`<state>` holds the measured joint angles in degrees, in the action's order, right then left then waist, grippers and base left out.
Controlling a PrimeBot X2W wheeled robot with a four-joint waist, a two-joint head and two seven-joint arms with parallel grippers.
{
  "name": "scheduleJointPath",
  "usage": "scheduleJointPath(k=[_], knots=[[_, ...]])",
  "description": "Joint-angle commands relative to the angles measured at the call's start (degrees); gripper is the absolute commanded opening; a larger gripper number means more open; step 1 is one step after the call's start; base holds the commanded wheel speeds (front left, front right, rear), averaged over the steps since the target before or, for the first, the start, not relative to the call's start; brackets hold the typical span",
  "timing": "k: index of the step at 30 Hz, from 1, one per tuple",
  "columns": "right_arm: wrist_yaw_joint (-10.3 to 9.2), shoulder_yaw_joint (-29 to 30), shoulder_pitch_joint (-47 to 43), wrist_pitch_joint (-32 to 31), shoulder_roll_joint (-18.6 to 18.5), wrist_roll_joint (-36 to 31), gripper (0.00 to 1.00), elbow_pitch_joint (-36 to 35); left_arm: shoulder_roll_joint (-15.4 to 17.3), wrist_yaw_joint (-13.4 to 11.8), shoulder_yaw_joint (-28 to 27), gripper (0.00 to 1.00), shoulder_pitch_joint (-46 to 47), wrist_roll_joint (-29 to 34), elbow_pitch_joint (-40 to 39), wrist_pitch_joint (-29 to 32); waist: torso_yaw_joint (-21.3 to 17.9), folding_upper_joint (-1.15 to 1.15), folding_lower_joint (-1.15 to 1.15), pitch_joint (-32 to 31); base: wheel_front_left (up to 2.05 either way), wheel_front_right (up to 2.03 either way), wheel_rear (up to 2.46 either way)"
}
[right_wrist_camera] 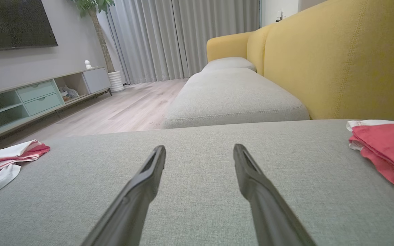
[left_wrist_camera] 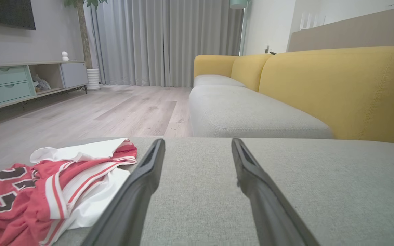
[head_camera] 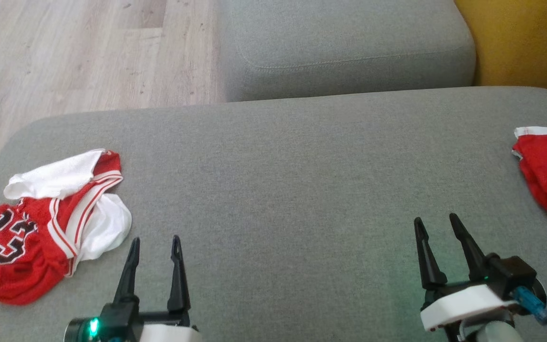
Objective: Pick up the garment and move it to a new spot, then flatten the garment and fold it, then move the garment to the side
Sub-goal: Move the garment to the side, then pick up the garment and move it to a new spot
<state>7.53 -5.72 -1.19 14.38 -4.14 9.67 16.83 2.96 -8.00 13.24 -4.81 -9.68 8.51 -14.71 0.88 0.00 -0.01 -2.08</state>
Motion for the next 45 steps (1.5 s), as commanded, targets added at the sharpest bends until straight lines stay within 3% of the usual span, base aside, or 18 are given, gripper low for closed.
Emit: scheduleJointPath(k=[1,18,25,32,40,45], knots=[[-0.04,-1.0,1.7,0.6,0.3,-0.5,1.00,-1.9,-0.1,0.3,-2.2,1.00,1.6,-0.1,-1.6,-0.3,-0.1,0.00,0.01,-0.1,0.00,0.00,0.00],[-0.04,0.2,1.3,0.6,1.1,-1.4,1.00,-1.9,-0.1,0.6,-3.0,1.00,1.0,0.0,-0.6,-0.3,-0.5,0.00,0.01,-0.7,0.00,0.00,0.00],[-0.04,0.5,0.9,0.6,1.1,-1.8,1.00,-1.7,-0.1,0.6,-2.7,1.00,1.1,0.2,-0.3,-0.3,1.5,0.00,0.01,-0.5,0.00,0.00,0.00],[-0.04,-0.8,0.5,0.6,1.2,-1.5,1.00,-1.1,-0.1,1.5,-2.6,1.00,1.5,0.2,0.0,-0.3,9.5,0.00,0.01,-0.4,0.00,0.00,0.00],[-0.04,-1.5,1.6,0.6,1.2,-2.0,1.00,-1.7,-0.1,0.3,-4.7,1.00,0.8,0.5,-1.9,-0.3,22.1,0.00,0.01,1.6,0.00,0.00,0.00],[-0.04,-1.8,1.5,0.6,1.0,-2.2,1.00,-2.0,-0.1,-0.4,-6.2,1.00,0.3,0.8,-3.1,-0.3,26.8,0.00,0.01,2.3,0.00,0.00,0.00]])
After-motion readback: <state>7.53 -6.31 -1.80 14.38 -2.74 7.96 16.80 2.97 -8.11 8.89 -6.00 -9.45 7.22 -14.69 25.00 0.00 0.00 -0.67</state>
